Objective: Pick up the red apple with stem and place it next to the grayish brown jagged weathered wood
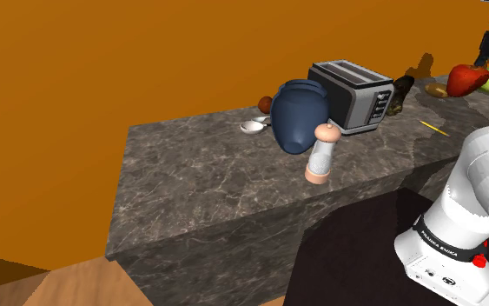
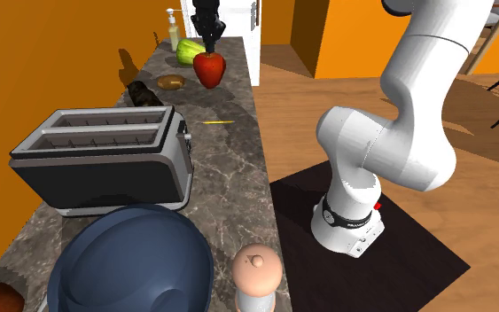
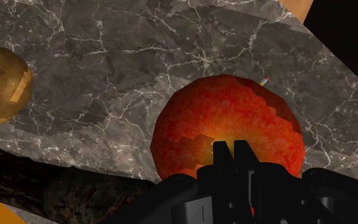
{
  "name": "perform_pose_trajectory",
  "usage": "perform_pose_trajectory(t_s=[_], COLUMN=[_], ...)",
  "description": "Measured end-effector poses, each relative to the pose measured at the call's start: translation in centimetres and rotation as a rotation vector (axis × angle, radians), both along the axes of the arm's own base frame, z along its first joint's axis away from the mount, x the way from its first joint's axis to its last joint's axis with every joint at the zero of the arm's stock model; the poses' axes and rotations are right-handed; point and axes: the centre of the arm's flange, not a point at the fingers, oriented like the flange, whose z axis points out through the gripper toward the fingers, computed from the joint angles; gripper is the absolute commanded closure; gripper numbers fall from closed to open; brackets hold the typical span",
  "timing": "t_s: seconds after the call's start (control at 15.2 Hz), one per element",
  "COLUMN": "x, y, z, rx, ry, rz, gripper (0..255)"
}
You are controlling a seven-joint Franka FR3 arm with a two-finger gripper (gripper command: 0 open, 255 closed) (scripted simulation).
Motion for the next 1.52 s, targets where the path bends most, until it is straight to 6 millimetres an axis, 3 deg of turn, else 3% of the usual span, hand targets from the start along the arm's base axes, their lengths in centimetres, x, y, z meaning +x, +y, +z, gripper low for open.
perform_pose_trajectory(t_s=[1.52], x=[0.0], y=[0.1], z=[-11.9], rx=[0.000], ry=[0.000], rz=[0.000], gripper=[255])
